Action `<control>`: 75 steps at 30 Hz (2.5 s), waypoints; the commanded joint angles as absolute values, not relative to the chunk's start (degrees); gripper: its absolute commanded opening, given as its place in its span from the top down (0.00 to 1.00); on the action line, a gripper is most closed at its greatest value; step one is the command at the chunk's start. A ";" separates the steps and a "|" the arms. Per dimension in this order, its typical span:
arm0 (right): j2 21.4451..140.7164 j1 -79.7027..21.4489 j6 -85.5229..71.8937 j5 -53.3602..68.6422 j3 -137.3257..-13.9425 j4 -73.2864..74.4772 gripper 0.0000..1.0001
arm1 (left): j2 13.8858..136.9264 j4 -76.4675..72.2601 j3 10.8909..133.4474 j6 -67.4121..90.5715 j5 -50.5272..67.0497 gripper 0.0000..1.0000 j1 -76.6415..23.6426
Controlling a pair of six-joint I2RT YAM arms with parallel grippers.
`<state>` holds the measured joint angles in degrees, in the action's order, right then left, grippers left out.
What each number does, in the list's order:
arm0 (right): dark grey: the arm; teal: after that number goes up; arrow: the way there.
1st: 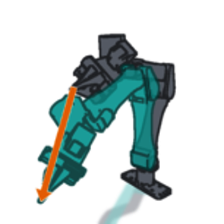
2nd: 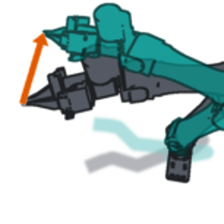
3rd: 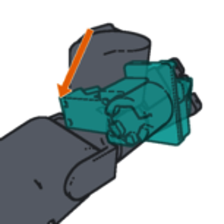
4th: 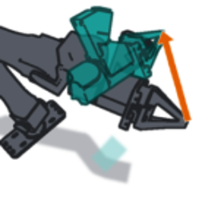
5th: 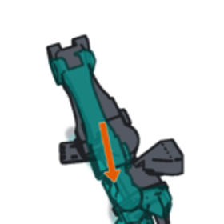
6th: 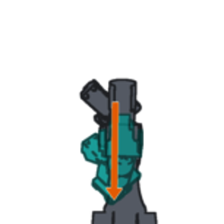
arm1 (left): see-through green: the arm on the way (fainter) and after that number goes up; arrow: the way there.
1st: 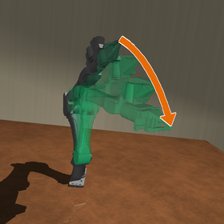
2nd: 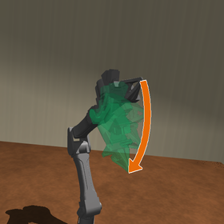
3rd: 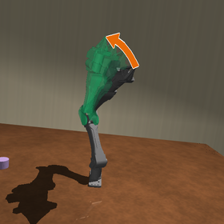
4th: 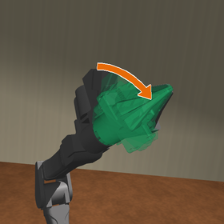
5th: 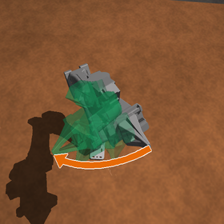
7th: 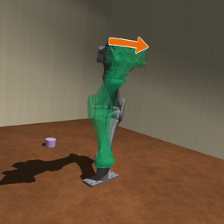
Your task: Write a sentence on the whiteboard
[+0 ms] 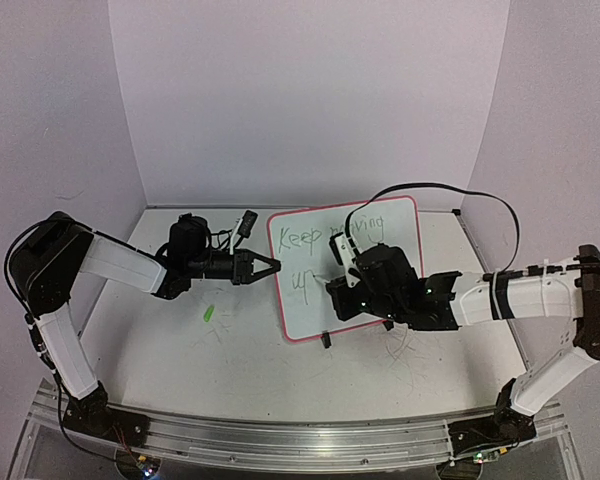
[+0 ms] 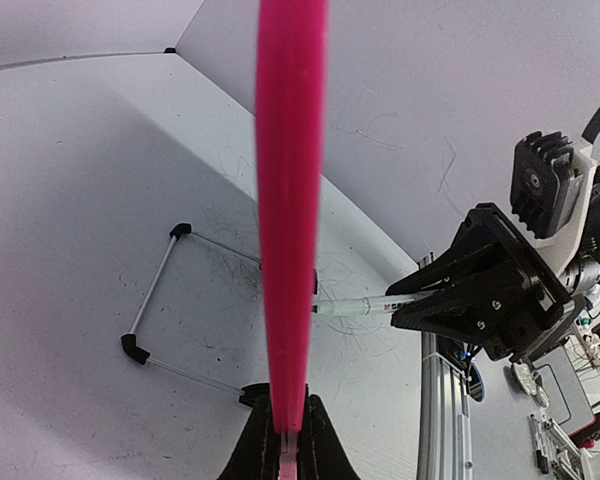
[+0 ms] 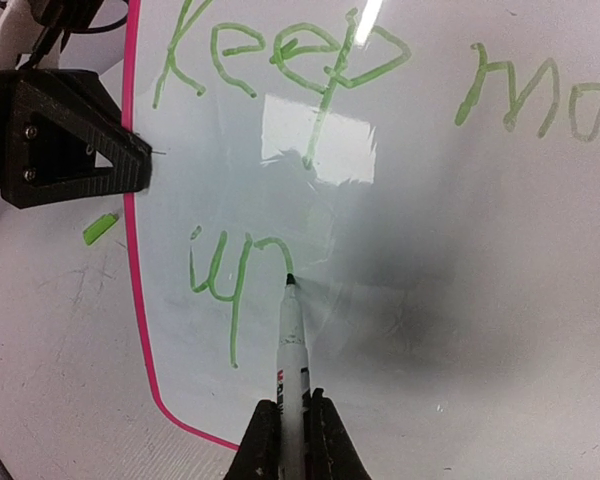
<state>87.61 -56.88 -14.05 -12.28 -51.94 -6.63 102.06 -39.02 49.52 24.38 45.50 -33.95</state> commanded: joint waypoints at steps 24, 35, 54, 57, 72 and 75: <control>91.15 -56.92 -14.74 -10.52 -55.09 -8.88 1.00 | 100.11 -37.94 51.45 21.98 45.46 1.00 -33.75; 75.09 -56.69 -9.89 -9.73 -43.90 -13.87 1.00 | 100.53 -37.68 51.42 21.34 45.05 1.00 -33.66; 78.63 -55.96 -8.37 -10.31 -47.25 -10.31 1.00 | 99.97 -36.76 51.20 21.52 43.94 1.00 -33.66; 78.91 -55.96 -8.09 -10.72 -47.29 -10.21 1.00 | 100.20 -36.69 51.48 21.53 43.96 1.00 -33.67; 79.90 -55.93 -6.82 -12.11 -48.29 -8.37 1.00 | 100.37 -36.11 51.68 20.98 43.93 1.00 -33.66; 79.59 -55.95 -6.51 -13.16 -48.41 -7.85 1.00 | 100.47 -35.97 51.77 20.91 43.95 1.00 -33.70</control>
